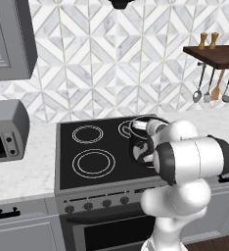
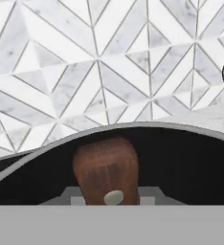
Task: Put the onion and lime in the pot. Retrieve the spatula and lightly stir the vegetables in the pot.
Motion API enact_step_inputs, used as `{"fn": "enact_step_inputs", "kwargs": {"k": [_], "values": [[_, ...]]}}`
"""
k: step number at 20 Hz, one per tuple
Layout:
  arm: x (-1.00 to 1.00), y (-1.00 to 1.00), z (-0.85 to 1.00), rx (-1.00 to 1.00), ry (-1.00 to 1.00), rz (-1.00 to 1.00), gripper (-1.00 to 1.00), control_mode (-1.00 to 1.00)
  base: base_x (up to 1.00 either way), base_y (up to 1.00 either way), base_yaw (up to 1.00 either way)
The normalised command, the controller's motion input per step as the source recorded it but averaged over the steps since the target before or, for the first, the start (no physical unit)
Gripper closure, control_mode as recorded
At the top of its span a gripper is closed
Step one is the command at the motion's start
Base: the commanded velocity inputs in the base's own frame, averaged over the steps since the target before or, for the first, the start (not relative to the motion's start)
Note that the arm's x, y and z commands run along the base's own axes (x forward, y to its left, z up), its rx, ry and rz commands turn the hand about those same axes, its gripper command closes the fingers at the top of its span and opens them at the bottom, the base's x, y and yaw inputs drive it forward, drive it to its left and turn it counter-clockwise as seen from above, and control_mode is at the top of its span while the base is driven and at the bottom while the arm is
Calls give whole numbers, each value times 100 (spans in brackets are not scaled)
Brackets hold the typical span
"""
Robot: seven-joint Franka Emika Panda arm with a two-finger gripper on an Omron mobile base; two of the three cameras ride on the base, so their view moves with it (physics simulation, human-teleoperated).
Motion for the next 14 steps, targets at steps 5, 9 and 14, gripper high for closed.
{"fn": "enact_step_inputs", "kwargs": {"k": [5,9,14], "values": [[-9,-2,6,3,14,-3,100,-100,0,0,0],[29,-18,0,0,23,-5,100,-100,0,0,0],[5,-11,-4,0,20,-3,100,-100,0,0,0]]}}
